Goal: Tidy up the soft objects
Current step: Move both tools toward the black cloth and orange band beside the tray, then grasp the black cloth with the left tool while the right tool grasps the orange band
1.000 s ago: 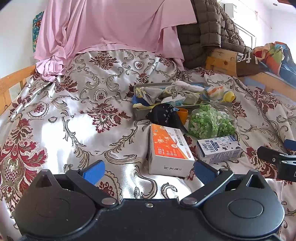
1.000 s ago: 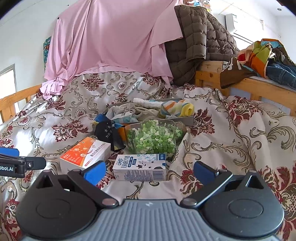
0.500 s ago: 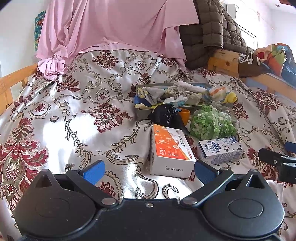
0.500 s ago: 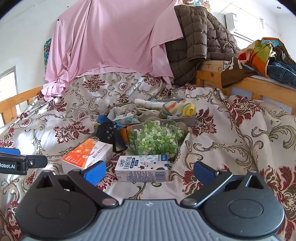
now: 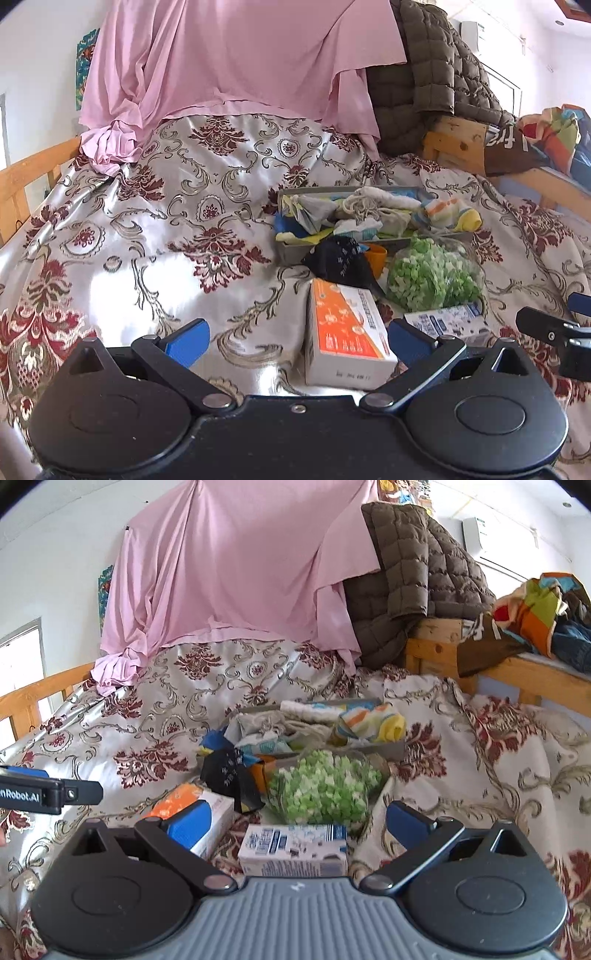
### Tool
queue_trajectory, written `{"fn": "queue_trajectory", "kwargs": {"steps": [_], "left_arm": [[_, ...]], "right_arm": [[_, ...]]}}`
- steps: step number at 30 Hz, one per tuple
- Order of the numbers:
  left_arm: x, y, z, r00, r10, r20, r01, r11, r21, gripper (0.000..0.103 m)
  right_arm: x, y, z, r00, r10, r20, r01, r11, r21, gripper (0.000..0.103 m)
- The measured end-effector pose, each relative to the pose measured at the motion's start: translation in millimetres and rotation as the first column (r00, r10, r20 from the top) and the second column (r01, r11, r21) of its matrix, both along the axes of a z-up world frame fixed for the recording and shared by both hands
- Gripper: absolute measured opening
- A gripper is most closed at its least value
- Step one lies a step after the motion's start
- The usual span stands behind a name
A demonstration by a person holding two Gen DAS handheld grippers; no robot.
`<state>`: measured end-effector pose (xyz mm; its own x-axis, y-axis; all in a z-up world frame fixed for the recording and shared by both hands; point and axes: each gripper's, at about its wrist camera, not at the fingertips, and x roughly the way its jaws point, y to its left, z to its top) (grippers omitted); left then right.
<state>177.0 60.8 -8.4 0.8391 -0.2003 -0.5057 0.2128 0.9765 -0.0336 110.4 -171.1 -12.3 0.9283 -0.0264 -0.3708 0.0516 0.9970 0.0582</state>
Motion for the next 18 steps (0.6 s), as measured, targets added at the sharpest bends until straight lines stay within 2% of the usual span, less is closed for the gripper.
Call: {"fn": "queue_trajectory", "kwargs": {"steps": [4,10,18], "left_arm": [[12.3,1.1,15.9,1.000,-0.024,0.000,0.024,0.999,0.034,0.102],[20.0,-1.9,47.4,0.993,-0.121,0.014,0.118,0.986,0.121,0.102],[40.6,-13.1,81.5,0.971,-0.240,-0.015,0.235,0.935,0.264,0.102]], "right_arm": [[13.6,-1.3,5.1,1.000,0.004,0.009,-0.004,1.000,-0.007,0.103],[38.5,1.3,10.5,0.999,0.018,0.028,-0.018,1.000,-0.014,0.103],[71.0,3.9,19.6,0.997,0.069,0.035,-0.067,0.996,-0.063,0.103]]}}
